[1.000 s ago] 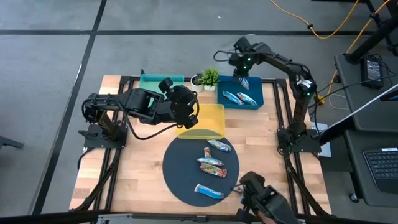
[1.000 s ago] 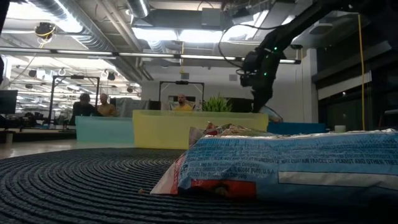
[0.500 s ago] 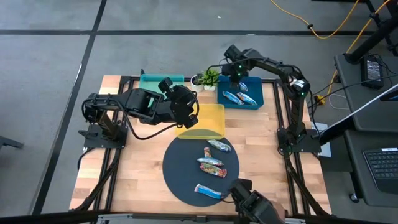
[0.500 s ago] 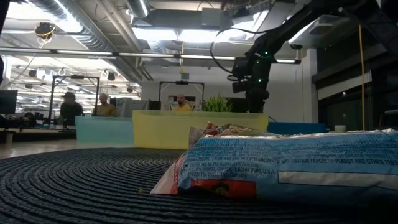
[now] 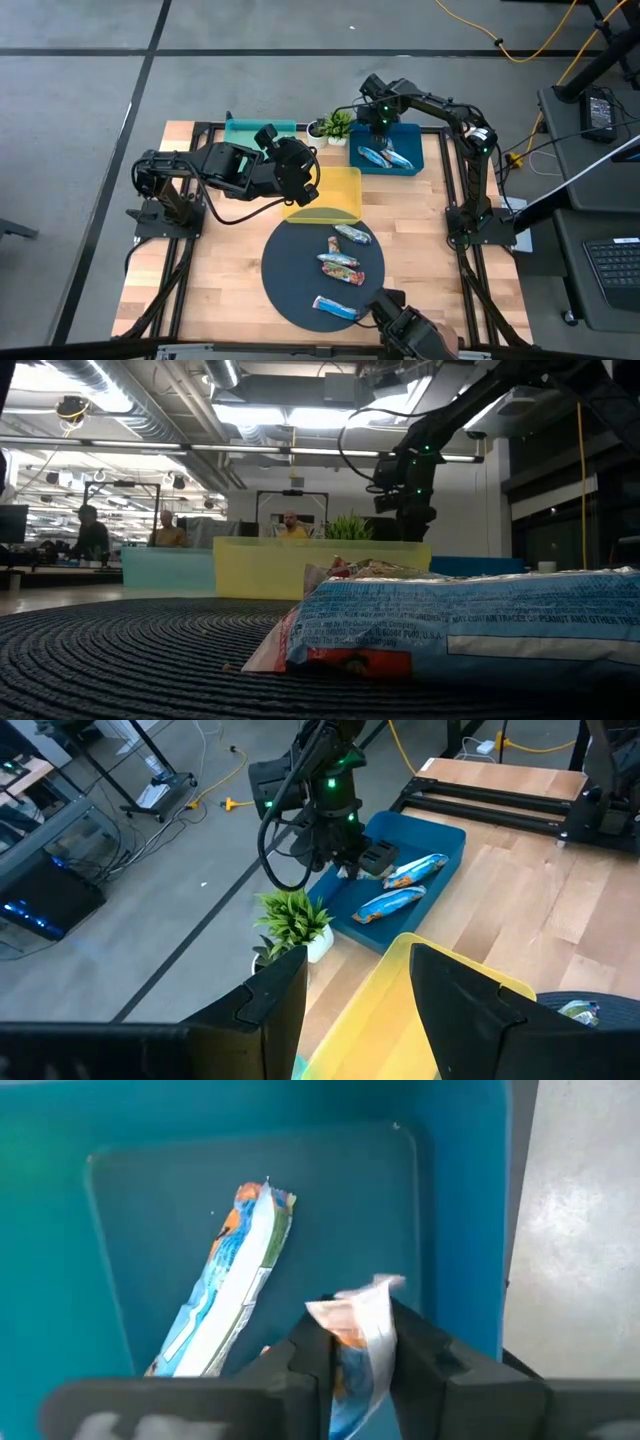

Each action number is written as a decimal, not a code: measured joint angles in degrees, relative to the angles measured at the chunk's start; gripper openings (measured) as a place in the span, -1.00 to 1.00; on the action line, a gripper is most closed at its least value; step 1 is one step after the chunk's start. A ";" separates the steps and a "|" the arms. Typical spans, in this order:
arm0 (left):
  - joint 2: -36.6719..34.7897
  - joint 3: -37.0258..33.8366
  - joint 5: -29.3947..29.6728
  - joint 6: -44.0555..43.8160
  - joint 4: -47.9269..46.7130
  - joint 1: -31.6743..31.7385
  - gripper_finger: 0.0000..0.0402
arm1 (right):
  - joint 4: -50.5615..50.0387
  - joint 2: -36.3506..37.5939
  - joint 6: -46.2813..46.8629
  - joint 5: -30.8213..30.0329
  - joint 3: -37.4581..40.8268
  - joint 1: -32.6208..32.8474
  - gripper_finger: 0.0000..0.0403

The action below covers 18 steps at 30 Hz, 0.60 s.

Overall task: Pick and place Granola Bars by type
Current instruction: Put the yellow granola bar into the blue bin, then put the blue granola bar into the yellow bin

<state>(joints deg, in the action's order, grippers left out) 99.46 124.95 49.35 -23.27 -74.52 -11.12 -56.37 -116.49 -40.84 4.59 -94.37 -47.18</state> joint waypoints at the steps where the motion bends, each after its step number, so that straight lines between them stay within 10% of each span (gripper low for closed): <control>1: 0.00 0.00 -0.02 0.00 -0.05 0.01 -0.15 | -0.07 0.00 0.00 -0.01 0.00 0.02 -0.56; 18: -0.02 0.00 -0.17 0.20 -0.35 -0.01 -0.15 | -3.32 3.56 2.73 -4.46 0.00 0.00 -0.44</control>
<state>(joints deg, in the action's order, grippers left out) 99.44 124.95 49.18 -23.07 -74.88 -11.14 -59.69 -112.92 -38.11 0.13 -94.37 -47.18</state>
